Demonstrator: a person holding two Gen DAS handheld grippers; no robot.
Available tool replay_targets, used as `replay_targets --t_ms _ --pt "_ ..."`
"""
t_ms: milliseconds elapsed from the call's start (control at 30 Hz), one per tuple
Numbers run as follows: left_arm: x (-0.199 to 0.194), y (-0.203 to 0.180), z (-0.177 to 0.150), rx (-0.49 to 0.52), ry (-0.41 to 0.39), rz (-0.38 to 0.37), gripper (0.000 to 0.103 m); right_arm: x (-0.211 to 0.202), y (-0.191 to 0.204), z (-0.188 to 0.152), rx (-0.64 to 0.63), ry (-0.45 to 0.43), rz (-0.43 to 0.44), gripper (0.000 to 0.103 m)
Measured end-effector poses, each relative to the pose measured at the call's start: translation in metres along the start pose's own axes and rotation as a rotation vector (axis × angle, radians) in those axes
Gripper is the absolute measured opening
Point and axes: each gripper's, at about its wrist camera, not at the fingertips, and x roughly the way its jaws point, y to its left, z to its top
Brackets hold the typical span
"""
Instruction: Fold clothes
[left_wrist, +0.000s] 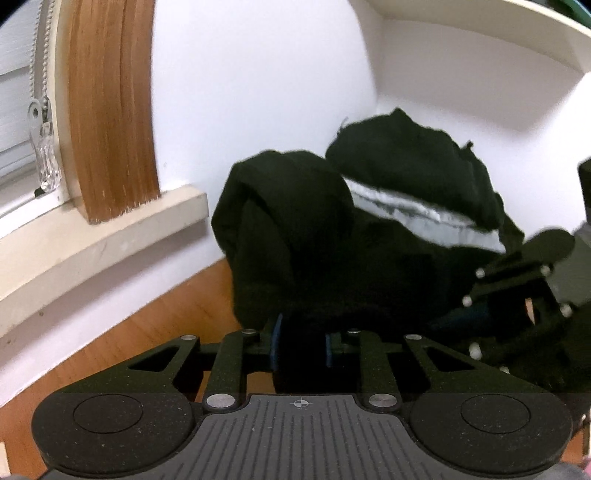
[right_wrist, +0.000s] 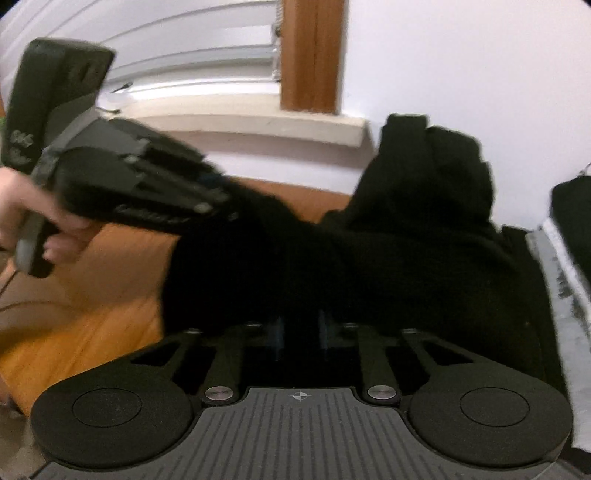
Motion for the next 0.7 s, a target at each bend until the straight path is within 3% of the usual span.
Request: replay_targets --t_ms 167,300,467,533,600,633,667,700 --pt "-0.020 -0.019 -0.015 -0.026 0.001 -0.003 0.049 -0.031 -0.013 0.007 0.012 -0.174 -0.144 0.008" --pt "-0.037 -0.042 -0.031 -0.006 0.004 0.004 0.053 -0.043 -0.022 0.012 0.007 -0.219 -0.232 0.008" --pt "-0.046 -0.061 -0.047 0.008 0.031 0.018 0.052 -0.040 -0.029 0.008 0.000 -0.193 -0.275 0.008" --pt "-0.042 -0.063 -0.052 0.017 0.051 0.022 0.051 -0.041 -0.032 0.005 0.016 -0.173 -0.260 0.008" --pt "-0.037 -0.061 -0.055 0.013 0.070 0.018 0.037 -0.037 -0.032 0.001 0.027 -0.137 -0.256 0.011" --pt "-0.035 -0.058 -0.055 0.004 0.072 0.017 0.017 -0.034 -0.032 -0.002 0.032 -0.110 -0.242 0.013" --pt "-0.034 -0.054 -0.054 -0.006 0.072 0.016 0.010 -0.032 -0.032 -0.005 0.037 -0.083 -0.229 0.017" --pt "-0.033 -0.050 -0.054 -0.016 0.073 0.015 0.010 -0.029 -0.032 -0.007 0.042 -0.057 -0.215 0.020"
